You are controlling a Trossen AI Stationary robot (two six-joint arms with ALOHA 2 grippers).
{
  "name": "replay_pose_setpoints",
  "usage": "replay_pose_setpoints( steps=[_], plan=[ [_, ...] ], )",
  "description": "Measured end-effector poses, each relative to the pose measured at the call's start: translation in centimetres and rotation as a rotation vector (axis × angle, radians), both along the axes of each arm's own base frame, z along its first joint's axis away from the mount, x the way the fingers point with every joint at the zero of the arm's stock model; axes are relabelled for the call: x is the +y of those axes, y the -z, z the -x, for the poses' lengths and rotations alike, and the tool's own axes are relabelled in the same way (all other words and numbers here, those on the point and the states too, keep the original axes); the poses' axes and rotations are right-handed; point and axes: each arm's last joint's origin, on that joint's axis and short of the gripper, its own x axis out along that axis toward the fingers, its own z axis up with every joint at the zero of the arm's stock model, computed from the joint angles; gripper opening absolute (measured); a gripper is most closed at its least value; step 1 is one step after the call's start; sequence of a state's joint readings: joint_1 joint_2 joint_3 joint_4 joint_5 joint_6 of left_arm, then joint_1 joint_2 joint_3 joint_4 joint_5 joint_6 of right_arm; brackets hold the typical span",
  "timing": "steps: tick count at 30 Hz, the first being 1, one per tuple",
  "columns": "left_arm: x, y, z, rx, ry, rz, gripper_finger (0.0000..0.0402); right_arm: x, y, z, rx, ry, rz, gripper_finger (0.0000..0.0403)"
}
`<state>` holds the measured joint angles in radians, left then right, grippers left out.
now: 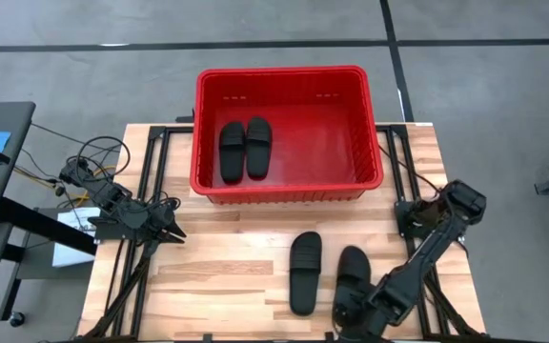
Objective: Pick and place slides into bin
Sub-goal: Put the black slides into the red box
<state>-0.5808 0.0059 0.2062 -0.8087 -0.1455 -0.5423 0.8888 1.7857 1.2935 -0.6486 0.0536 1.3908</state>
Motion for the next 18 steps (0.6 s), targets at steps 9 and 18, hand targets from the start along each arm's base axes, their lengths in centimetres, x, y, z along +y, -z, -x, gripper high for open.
replay_pose_setpoints(
  steps=[9,18],
  plan=[
    [0.0,0.0,0.0,0.000,0.000,0.000,0.0081,0.7,-5.7,0.0,-0.155,0.045,-0.077,0.0000],
    [0.0,0.0,0.0,0.000,0.000,0.000,0.0081,1.1,-13.1,-0.7,-0.384,-0.044,-0.101,0.0000]
  ],
)
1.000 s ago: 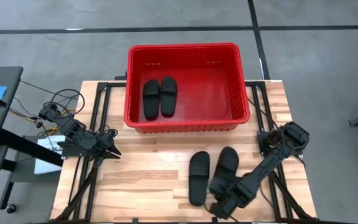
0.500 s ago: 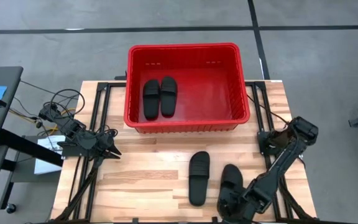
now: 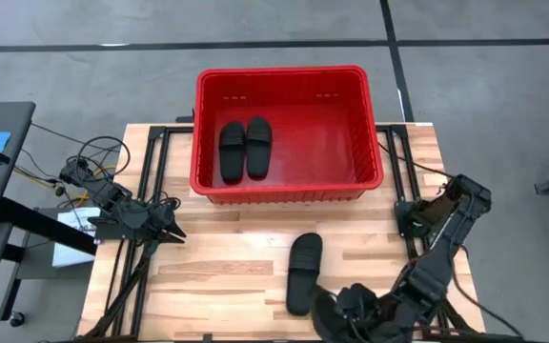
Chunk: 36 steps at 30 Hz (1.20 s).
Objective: Pick and place slides into bin
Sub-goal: Put the black slides into the red box
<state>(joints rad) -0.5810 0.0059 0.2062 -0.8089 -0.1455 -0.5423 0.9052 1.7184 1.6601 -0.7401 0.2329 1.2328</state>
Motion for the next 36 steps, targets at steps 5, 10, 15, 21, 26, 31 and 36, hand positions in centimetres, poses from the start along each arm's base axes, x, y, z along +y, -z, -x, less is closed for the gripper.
replay_pose_setpoints(
  steps=[5,10,15,21,26,31,36],
  plan=[
    [0.0,0.0,0.0,0.000,0.000,0.000,0.0081,-0.9,-3.7,0.3,-0.067,-0.017,0.067,0.0000],
    [0.0,0.0,0.0,0.000,0.000,0.000,0.0081,-2.4,-7.4,0.6,-0.185,-0.009,0.173,0.0000],
    [0.0,0.0,0.0,0.000,0.000,0.000,0.0081,-4.3,-11.0,0.6,-0.302,-0.035,0.267,0.0000],
    [0.0,0.0,0.0,0.000,0.000,0.000,0.0081,-6.9,-14.0,0.4,-0.397,-0.085,0.361,0.0000],
    [0.0,0.0,0.0,0.000,0.000,0.000,0.0081,-9.5,-15.6,0.2,-0.408,-0.091,0.446,0.0000],
    [0.0,0.0,0.0,0.000,0.000,0.000,0.0081,-12.7,-16.3,-0.1,-0.375,-0.084,0.509,0.0000],
    [0.0,0.0,0.0,0.000,0.000,0.000,0.0081,-15.9,-16.7,-0.2,-0.338,-0.066,0.564,0.0000]
  ],
)
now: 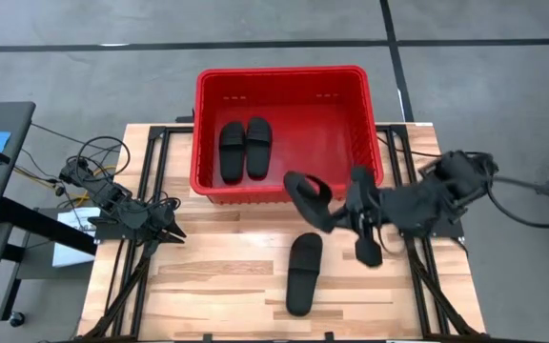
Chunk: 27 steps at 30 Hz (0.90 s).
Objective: Pick and place slides into bin
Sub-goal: Put the black slides into the red box
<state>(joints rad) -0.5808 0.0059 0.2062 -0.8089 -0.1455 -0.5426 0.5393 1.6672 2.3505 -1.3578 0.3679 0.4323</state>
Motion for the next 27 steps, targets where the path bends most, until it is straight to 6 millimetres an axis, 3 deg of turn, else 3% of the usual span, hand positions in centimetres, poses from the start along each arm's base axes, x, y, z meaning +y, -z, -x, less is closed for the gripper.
replay_pose_setpoints(
  steps=[12,27],
  plan=[
    [0.0,0.0,0.0,0.000,0.000,0.000,0.0081,-8.8,0.2,-0.5,0.132,0.102,0.144,0.0000],
    [0.0,0.0,0.0,0.000,0.000,0.000,0.0081,-19.8,0.5,-0.4,0.205,0.096,0.302,0.0001]
  ],
)
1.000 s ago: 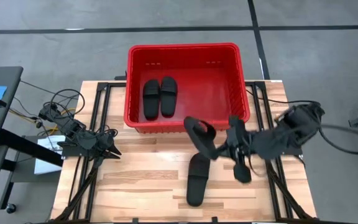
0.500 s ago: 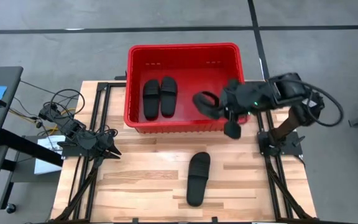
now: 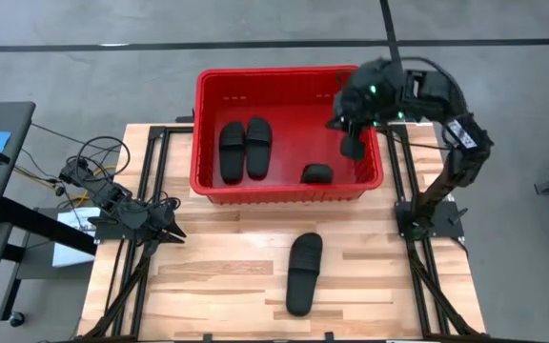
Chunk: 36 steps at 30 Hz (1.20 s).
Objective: Pick and place slides into bin
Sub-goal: Put the black slides into the red box
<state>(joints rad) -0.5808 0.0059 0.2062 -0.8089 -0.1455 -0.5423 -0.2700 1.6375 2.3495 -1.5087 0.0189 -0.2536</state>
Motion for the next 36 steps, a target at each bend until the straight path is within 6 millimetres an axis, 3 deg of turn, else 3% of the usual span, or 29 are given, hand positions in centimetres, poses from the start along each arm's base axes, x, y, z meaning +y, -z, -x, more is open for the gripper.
replay_pose_setpoints(
  steps=[6,13,25,36],
  plan=[
    [0.0,0.0,0.0,0.000,0.000,0.000,0.0081,-3.9,0.6,0.5,0.029,0.026,-0.003,0.0001],
    [0.0,0.0,0.0,0.000,0.000,0.000,0.0081,-5.7,1.4,0.7,0.043,0.031,-0.010,0.0001],
    [0.0,0.0,0.0,-0.001,0.000,0.000,0.0081,-6.9,4.6,-0.4,0.169,0.039,-0.064,0.0000],
    [0.0,0.0,0.0,0.000,0.000,0.000,0.0081,-6.3,5.2,0.0,0.243,0.054,-0.121,0.0000]
  ],
)
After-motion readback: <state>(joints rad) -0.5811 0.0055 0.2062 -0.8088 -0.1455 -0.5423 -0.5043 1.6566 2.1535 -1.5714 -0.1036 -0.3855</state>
